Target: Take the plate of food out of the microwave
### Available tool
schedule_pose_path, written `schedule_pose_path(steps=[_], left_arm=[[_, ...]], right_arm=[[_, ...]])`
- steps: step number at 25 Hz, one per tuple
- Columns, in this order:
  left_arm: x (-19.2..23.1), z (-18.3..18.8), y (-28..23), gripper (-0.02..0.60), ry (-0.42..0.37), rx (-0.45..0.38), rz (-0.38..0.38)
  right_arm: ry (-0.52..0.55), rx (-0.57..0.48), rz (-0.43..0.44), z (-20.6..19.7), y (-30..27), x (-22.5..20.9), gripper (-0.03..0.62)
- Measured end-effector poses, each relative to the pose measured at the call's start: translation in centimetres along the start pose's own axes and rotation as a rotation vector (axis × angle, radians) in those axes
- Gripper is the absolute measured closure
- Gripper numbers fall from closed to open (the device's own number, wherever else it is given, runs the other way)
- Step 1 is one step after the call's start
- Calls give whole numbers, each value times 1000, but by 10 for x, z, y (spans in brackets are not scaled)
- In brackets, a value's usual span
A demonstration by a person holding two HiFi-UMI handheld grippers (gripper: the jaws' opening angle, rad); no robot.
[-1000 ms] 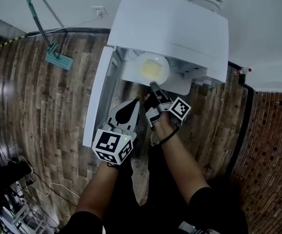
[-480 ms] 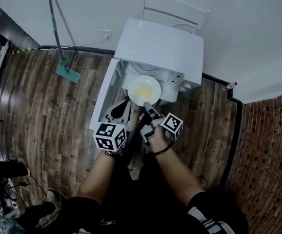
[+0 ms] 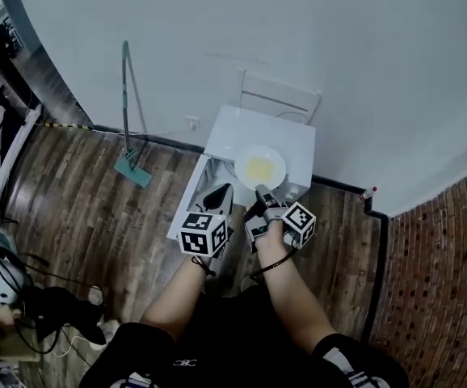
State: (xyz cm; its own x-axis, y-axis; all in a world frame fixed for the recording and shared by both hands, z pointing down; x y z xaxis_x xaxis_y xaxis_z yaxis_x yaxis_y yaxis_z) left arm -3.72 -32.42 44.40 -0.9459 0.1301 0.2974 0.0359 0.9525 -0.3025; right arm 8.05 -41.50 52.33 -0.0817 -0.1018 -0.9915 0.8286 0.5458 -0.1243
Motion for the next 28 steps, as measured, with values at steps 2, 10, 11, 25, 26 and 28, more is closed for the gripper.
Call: schedule_pose_path(steps=[2, 10, 11, 25, 26, 28], left_arm=[[-5, 27, 3, 591, 2, -23, 7], [-13, 109, 5, 591, -25, -81, 33], [-13, 114, 6, 591, -27, -84, 32], [-8, 125, -8, 591, -46, -61, 4], [-8, 125, -10, 591, -49, -60, 2], [-10, 123, -12, 591, -45, -56, -5]], right_arm=[[-6, -14, 19, 3, -6, 33, 569], [-31, -64, 48, 19, -20, 120, 569], [-28, -60, 53, 18, -20, 126, 569], [47, -73, 87, 23, -29, 152, 569], [48, -75, 88, 24, -29, 153, 569], [47, -82, 85, 25, -28, 151, 569]])
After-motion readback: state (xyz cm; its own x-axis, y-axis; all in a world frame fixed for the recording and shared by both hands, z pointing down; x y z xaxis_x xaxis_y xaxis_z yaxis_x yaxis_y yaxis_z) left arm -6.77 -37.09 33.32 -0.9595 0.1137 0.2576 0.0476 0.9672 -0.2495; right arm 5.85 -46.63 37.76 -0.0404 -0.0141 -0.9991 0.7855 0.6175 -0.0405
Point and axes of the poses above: the fingertips, and each gripper's own axes: y backward along the fingers, x to its left, z out of its top, the point moved 5 cm from there along y, backward along the fingers, and after that the axes turned 3 degrees about z, right-handed, at the moved point
